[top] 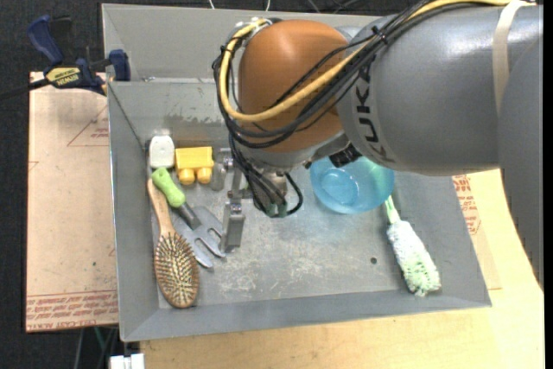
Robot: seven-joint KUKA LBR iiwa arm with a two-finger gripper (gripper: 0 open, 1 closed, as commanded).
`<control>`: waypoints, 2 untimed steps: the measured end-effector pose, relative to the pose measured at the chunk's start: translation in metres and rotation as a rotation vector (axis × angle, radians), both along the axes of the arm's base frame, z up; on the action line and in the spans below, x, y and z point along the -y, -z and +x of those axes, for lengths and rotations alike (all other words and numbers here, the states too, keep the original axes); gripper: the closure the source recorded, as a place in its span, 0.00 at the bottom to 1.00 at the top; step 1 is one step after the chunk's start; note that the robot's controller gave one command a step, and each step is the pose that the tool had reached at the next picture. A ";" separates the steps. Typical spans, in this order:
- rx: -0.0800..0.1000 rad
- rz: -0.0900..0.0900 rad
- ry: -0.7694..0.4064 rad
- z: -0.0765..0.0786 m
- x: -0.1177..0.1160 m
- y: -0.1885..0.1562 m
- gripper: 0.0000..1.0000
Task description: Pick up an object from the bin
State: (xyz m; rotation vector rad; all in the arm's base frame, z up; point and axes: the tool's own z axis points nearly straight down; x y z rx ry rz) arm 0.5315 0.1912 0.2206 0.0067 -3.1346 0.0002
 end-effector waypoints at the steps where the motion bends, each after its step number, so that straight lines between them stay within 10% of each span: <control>1: 0.007 0.001 0.005 0.002 0.001 -0.004 0.00; 2: 0.010 0.004 0.107 0.040 -0.012 0.123 0.00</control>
Offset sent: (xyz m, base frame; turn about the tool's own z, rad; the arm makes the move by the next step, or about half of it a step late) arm 0.0450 0.0135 -0.1506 0.1287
